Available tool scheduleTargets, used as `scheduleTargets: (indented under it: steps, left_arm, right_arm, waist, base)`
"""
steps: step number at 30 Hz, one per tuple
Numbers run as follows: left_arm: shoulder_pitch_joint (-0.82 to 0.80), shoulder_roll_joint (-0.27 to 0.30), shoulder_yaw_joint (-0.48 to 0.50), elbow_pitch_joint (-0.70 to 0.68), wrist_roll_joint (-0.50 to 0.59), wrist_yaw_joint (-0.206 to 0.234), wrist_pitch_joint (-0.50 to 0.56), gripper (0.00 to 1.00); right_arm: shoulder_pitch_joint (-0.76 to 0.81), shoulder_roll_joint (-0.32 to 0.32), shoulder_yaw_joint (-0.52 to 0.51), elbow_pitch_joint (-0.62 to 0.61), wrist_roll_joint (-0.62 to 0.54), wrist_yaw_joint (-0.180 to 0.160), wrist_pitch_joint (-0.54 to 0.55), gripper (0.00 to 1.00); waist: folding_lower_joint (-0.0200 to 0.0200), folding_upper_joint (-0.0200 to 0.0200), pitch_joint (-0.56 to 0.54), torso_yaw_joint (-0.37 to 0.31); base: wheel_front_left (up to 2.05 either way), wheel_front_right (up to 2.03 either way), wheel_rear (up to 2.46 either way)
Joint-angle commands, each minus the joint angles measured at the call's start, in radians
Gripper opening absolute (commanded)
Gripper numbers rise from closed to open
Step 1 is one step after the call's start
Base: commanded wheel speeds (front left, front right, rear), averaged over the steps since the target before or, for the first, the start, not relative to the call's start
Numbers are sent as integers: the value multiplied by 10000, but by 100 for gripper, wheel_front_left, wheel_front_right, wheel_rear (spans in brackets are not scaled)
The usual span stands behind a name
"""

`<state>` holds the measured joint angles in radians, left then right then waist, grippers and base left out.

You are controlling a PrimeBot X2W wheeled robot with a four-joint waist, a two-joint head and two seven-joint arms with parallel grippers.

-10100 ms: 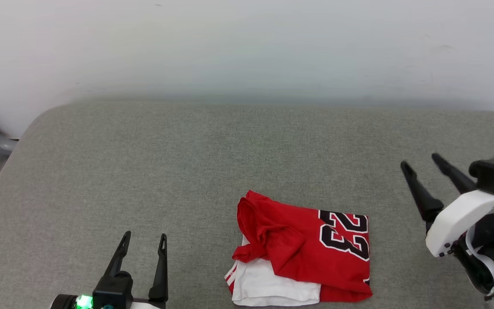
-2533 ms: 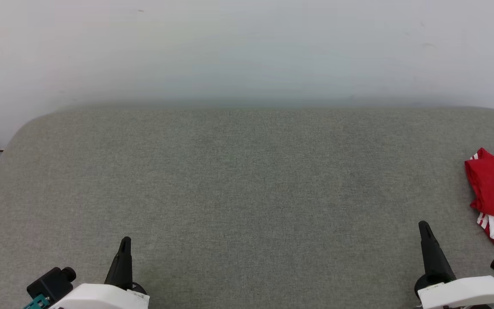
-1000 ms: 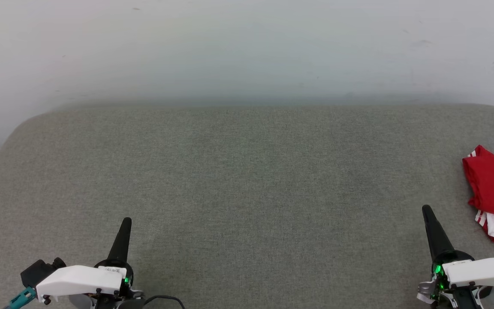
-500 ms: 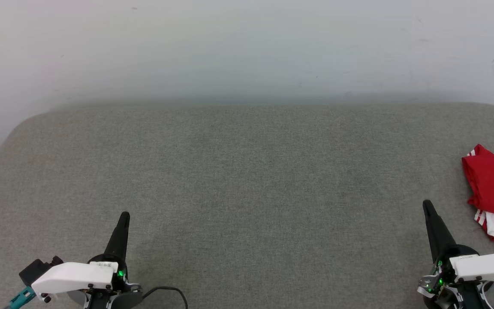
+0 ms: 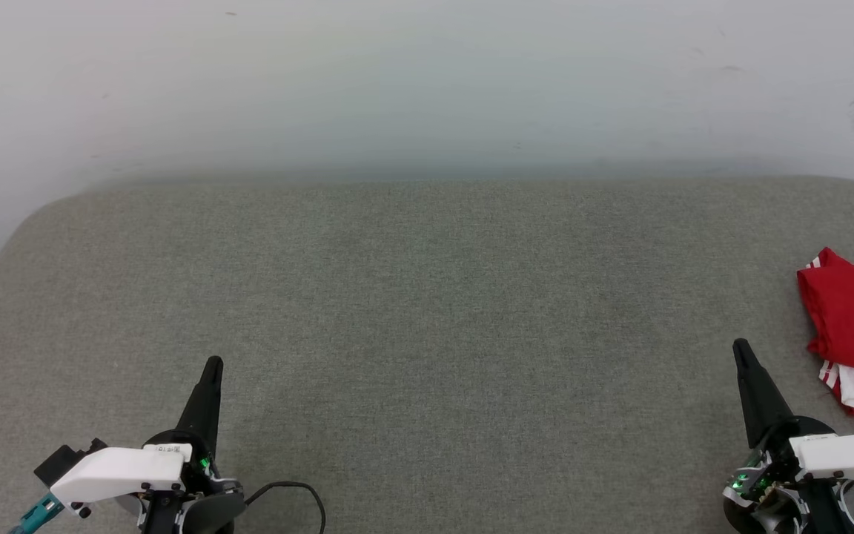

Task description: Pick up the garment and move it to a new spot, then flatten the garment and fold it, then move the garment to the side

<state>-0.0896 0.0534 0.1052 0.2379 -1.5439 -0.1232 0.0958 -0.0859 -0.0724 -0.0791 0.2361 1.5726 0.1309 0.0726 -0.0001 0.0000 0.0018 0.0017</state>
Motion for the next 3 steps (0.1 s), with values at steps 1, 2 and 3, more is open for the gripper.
scheduleTargets:
  steps: [1,2,3]
  left_arm:
    - [-178,-11,45,24,-199,-63,77,0]
    - [-189,-12,54,37,-267,-71,93,0]
    - [-207,-15,62,49,-337,-79,104,0]
  right_arm:
    - [-210,6,-25,29,183,-3,94,0]
    - [-223,9,-33,41,250,-3,91,0]
    - [-231,10,-42,44,317,-3,112,0]
  waist:
    - [1,0,2,-2]
    - [1,0,3,-4]
    - [1,0,5,-6]
  base:
    - [0,0,0]
    - [0,0,0]
    - [0,0,0]
